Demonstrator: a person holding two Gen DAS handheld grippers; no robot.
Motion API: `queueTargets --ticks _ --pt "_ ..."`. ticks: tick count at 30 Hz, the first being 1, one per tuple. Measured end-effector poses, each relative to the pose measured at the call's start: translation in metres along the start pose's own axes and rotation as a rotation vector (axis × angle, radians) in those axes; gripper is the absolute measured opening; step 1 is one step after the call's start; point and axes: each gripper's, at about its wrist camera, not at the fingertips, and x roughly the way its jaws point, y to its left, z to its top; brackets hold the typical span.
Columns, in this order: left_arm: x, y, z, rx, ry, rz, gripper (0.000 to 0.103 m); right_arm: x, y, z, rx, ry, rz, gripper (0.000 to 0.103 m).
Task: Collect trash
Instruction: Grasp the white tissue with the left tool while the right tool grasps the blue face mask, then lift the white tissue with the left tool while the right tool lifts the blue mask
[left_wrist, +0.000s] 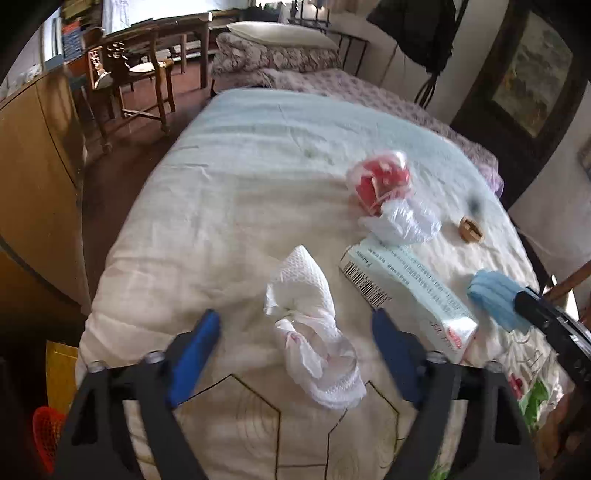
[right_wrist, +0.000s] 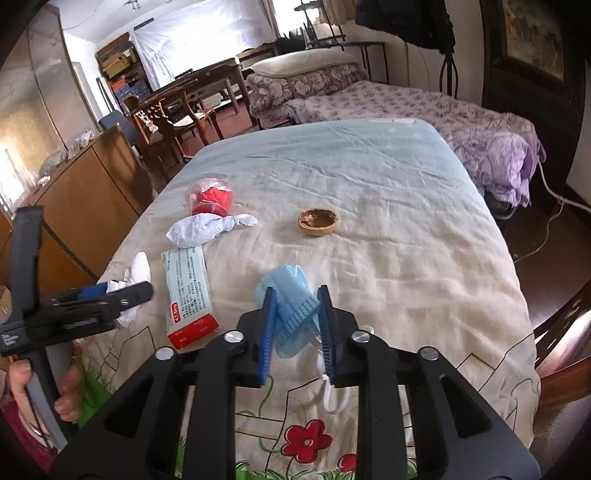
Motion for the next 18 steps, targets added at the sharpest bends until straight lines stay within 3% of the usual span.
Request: queueTargets --ticks 2,4,6,12,18 --pt "0.000 0.000 -0.001 0.005 -0.005 0.010 0.058 -0.005 -0.003 0.002 0.018 -0.024 0.005 0.046" --pt "-0.006 0.003 -0.002 -0.008 -0.027 -0.041 0.030 -0.006 -0.005 0.003 0.033 -0.042 0.016 0.048" --pt "-0.013 0.004 -0.005 -0.020 -0.048 -0.085 0.021 -0.011 -0.010 0.003 0.063 -0.068 0.036 0.048" --pt "-0.039 0.002 -0.015 -0.016 -0.144 -0.120 0.021 -0.008 -0.017 0.005 0.105 -0.063 0.056 0.048" --pt "-0.036 -0.002 -0.013 -0.010 -0.119 -0.113 0.021 0.014 -0.004 0.004 0.049 0.014 -0.005 0.048"
